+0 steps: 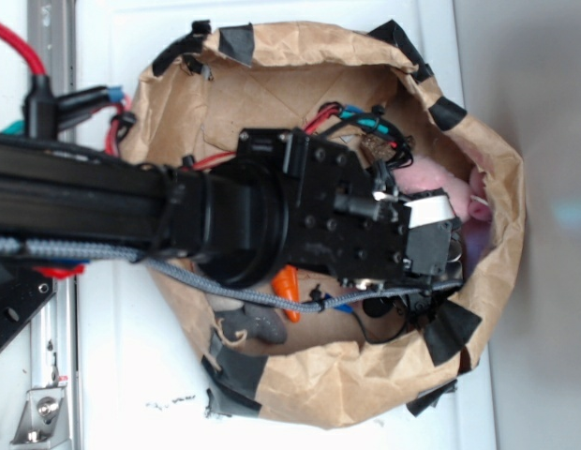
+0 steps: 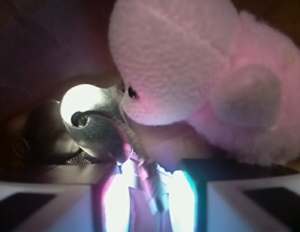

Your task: Grab the silver keys.

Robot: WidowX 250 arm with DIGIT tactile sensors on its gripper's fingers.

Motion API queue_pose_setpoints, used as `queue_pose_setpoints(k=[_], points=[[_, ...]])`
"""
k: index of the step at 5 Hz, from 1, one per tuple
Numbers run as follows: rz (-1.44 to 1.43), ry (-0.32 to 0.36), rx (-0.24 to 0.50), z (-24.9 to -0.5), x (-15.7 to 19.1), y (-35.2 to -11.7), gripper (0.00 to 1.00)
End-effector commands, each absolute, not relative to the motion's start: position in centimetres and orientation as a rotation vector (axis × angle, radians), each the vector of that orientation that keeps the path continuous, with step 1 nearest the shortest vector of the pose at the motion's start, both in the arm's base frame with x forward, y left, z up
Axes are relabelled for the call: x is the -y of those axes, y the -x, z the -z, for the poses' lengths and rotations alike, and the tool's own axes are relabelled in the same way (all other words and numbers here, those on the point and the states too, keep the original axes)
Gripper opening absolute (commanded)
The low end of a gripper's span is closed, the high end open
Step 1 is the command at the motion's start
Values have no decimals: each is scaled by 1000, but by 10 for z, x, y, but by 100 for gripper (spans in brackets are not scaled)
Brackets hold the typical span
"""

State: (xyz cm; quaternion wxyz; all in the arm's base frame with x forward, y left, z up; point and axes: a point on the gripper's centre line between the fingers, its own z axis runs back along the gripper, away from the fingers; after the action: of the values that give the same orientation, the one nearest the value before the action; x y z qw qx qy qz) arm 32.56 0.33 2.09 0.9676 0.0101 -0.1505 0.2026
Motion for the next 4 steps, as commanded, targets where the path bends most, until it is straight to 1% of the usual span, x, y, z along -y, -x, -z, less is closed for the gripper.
queue_pose_setpoints(k=[1,2,3,4], points=[[-407,-25,279,-22,-7,-322,0],[-411,-22,259,-30,-10,-316,0],[-446,12,214,-65,-19,-298,0],[-504,56,170,-114,-32,-282,0]])
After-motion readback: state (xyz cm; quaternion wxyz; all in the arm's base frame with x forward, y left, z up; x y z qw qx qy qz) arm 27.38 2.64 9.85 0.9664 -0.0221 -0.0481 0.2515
